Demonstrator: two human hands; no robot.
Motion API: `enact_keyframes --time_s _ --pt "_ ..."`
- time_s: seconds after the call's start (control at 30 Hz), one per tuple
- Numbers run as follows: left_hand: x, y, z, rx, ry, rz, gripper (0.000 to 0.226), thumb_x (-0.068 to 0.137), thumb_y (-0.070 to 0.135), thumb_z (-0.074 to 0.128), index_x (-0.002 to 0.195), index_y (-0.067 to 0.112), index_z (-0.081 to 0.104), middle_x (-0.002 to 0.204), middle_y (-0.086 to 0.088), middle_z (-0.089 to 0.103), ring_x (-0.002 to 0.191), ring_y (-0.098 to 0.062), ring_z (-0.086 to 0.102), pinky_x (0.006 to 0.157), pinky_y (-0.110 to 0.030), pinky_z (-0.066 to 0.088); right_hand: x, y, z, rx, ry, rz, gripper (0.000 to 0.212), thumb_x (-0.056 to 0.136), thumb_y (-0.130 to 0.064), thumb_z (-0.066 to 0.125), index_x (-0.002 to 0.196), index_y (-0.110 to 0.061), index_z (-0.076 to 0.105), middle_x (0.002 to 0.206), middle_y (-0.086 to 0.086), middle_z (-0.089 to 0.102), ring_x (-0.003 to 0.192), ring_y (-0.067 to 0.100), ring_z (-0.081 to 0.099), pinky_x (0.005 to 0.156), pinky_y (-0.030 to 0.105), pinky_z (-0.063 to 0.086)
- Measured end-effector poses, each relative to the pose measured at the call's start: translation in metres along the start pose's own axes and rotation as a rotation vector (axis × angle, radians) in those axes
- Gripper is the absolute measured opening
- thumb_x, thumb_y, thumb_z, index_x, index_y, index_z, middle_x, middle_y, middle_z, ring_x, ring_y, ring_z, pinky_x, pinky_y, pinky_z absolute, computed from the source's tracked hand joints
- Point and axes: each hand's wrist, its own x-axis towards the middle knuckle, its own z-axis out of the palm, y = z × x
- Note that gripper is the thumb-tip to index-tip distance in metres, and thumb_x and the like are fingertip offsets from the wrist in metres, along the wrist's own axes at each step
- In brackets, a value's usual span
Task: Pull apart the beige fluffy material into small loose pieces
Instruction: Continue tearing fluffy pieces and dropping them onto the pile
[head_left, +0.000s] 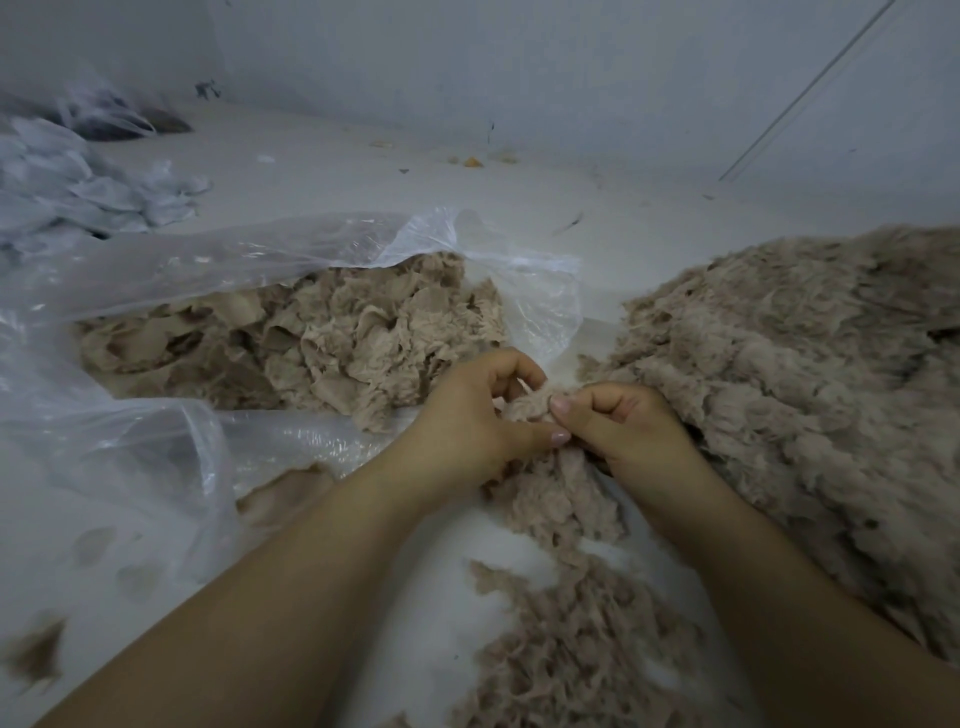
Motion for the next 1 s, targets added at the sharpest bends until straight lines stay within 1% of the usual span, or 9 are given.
enact_keyframes --time_s 0.17,0.3,0.47,0.57,0.67,0.73,0.83,0.9,1.0 --pt "0.0000 -0.0017 -0.0030 -0.200 0.007 -0.074 0.018 0.088 0.016 0.070 0.072 0.011 0.063 0.053 -0.015 0.058 0.036 -0.018 0.046 0.037 -0.020 0.035 0.0044 0.0063 -0.0042 0.062 -0.003 0.011 0.037 0.092 -0.015 0.058 0.088 0.022 0.057 0.054 0.002 0.056 0.051 0.010 0.049 0.056 0.024 0.043" --pt "0.0010 0.0003 -0.0033 -0.348 0.001 -0.188 0.042 0.100 0.027 0.051 0.063 0.008 0.058 0.045 -0.018 0.054 0.028 -0.021 0.044 0.034 -0.019 0.032 0.0009 0.0002 0.0011 0.135 0.020 -0.016 0.044 0.085 -0.018 0.060 0.093 0.025 0.055 0.082 0.027 0.062 0.076 0.029 0.055 0.077 0.040 0.045" --pt "-0.0010 0.0022 -0.0013 -0.398 -0.062 -0.181 0.048 0.103 0.031 0.045 0.064 0.007 0.061 0.052 -0.019 0.058 0.031 -0.022 0.046 0.034 -0.019 0.032 -0.0001 0.0002 0.0007 0.099 -0.009 -0.011 0.047 0.080 -0.020 0.064 0.098 0.024 0.057 0.088 0.034 0.067 0.078 0.034 0.066 0.077 0.043 0.056" --pt "-0.0014 0.0051 -0.0009 -0.324 -0.036 -0.170 0.041 0.100 0.030 0.053 0.071 0.003 0.062 0.051 -0.015 0.057 0.031 -0.021 0.044 0.033 -0.018 0.028 0.0007 0.0034 -0.0032 0.050 0.000 -0.010 0.032 0.083 -0.012 0.065 0.100 0.015 0.064 0.095 0.034 0.069 0.087 0.039 0.067 0.086 0.050 0.052" --pt "-0.0007 0.0063 0.0003 -0.247 0.046 -0.133 0.025 0.091 0.020 0.067 0.081 -0.003 0.060 0.057 -0.016 0.054 0.031 -0.015 0.040 0.034 -0.016 0.028 0.0004 0.0051 -0.0034 -0.012 -0.005 -0.015 0.023 0.085 -0.007 0.067 0.096 0.013 0.066 0.095 0.040 0.065 0.088 0.056 0.062 0.082 0.051 0.049" --pt "-0.0002 0.0050 0.0013 -0.238 0.074 -0.133 0.026 0.091 0.014 0.067 0.082 -0.010 0.060 0.062 -0.018 0.054 0.032 -0.012 0.039 0.034 -0.015 0.029 0.0011 0.0061 -0.0038 -0.042 0.002 -0.019 0.017 0.085 -0.004 0.067 0.091 0.012 0.066 0.088 0.036 0.067 0.079 0.044 0.065 0.077 0.044 0.051" --pt "-0.0005 0.0050 -0.0005 -0.244 0.063 -0.154 0.027 0.091 0.014 0.067 0.078 -0.009 0.061 0.057 -0.015 0.054 0.033 -0.012 0.038 0.034 -0.016 0.030 0.0020 0.0045 -0.0033 0.016 -0.019 -0.013 0.019 0.091 -0.006 0.059 0.077 0.006 0.063 0.051 0.004 0.055 0.046 0.007 0.049 0.048 0.015 0.042" --pt "-0.0011 0.0056 -0.0032 -0.249 0.010 -0.168 0.025 0.090 0.018 0.069 0.072 0.001 0.064 0.047 -0.008 0.051 0.031 -0.011 0.038 0.034 -0.015 0.028 0.0030 0.0045 -0.0038 0.023 -0.002 -0.009 0.028 0.095 -0.009 0.055 0.069 0.002 0.059 0.047 -0.004 0.041 0.040 0.002 0.035 0.043 0.013 0.032" --pt "-0.0019 0.0066 -0.0060 -0.229 -0.052 -0.197 0.024 0.089 0.023 0.069 0.072 0.007 0.065 0.041 -0.001 0.047 0.031 -0.010 0.037 0.034 -0.014 0.027 0.0033 0.0024 -0.0023 -0.002 0.045 0.010 0.031 0.097 -0.008 0.052 0.073 0.011 0.056 0.046 -0.003 0.039 0.041 0.003 0.033 0.043 0.014 0.030"
